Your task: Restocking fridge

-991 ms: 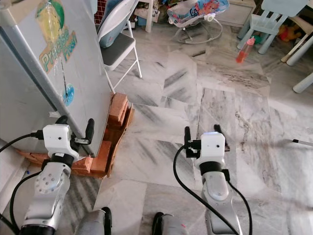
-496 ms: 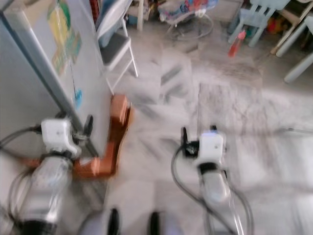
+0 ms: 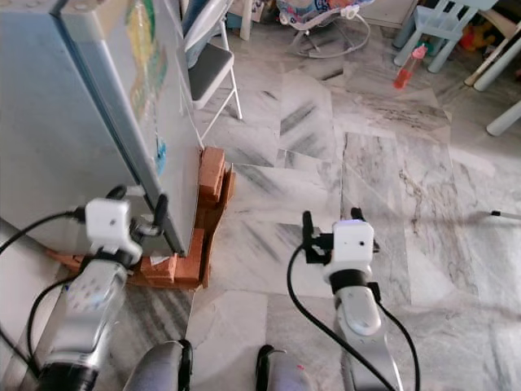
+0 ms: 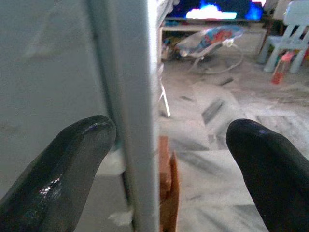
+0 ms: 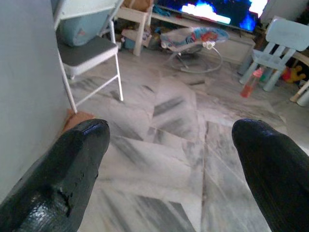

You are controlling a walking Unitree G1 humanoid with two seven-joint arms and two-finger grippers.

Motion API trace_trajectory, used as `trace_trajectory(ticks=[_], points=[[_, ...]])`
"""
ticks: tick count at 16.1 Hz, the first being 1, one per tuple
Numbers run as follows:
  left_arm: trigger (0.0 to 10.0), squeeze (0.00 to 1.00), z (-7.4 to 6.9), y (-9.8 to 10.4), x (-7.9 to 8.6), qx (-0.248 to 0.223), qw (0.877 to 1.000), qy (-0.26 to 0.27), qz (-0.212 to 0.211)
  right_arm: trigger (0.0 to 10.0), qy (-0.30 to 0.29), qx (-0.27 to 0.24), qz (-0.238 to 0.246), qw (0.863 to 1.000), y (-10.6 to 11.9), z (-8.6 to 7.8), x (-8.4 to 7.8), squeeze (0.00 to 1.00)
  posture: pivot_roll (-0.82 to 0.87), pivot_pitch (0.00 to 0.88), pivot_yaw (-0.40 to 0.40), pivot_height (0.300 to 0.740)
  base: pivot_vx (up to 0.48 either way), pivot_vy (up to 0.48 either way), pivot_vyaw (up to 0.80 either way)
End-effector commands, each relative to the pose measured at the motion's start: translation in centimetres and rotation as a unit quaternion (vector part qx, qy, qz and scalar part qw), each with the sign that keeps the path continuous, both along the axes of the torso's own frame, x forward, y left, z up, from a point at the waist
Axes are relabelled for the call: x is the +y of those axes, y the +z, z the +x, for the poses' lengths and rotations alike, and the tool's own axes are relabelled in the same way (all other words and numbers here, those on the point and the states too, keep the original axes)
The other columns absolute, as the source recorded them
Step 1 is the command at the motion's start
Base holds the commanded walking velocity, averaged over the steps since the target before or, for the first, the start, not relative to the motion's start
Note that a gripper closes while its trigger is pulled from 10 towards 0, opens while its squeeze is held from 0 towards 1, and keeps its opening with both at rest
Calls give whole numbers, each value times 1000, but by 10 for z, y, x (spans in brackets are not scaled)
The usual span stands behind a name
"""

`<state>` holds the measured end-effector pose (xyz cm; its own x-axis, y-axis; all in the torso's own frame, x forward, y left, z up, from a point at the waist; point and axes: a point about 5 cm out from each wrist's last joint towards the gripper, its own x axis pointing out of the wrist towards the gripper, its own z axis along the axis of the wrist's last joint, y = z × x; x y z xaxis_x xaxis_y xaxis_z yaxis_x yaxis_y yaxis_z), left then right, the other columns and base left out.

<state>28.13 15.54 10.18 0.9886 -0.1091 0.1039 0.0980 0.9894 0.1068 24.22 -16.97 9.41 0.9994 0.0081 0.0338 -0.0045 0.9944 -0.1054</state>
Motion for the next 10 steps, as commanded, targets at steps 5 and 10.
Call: trace_trajectory(ticks=[5, 10], points=[[10000, 0, 23, 2, -8, 14, 1000, -9, -6, 10000, -10, 9, -5, 1000, 0, -4, -8, 0, 79, 216, -100, 740, 0, 0, 0], [10000, 0, 56, 18, 0, 8, 999, 39, 3, 10000, -10, 12, -11, 1000, 1, -8, -11, 0, 53, 230, -101, 740, 0, 0, 0]])
